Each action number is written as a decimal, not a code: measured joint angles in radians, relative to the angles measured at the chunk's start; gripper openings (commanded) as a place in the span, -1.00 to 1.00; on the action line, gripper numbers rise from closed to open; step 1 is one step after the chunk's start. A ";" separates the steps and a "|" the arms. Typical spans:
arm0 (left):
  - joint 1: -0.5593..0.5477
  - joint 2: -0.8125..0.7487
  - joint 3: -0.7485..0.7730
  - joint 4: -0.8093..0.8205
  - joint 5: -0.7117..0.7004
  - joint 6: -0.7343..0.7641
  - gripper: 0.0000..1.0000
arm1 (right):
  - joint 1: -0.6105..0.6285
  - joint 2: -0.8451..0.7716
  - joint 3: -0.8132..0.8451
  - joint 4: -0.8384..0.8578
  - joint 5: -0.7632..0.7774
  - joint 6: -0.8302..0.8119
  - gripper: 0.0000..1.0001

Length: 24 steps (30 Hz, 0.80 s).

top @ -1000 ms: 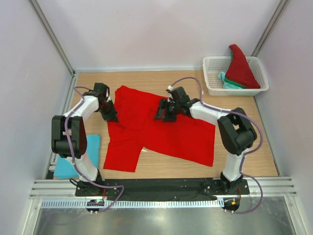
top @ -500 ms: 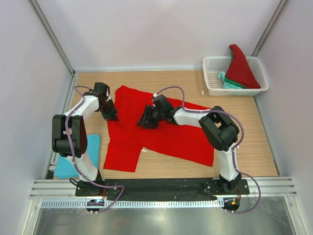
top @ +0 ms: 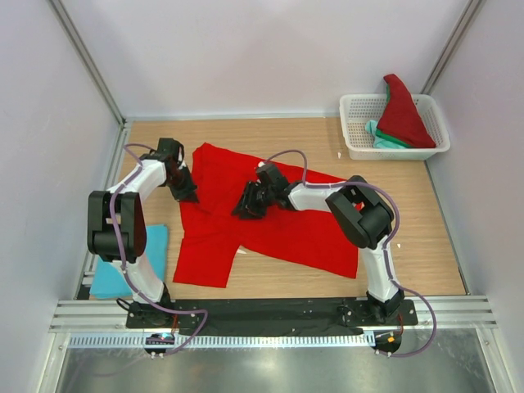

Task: Fold and stack the t-shirts
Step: Fold the tshirt

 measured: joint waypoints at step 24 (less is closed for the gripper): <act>0.000 0.002 0.000 -0.001 0.001 0.000 -1.00 | -0.024 0.065 0.043 0.018 -0.065 0.015 -0.79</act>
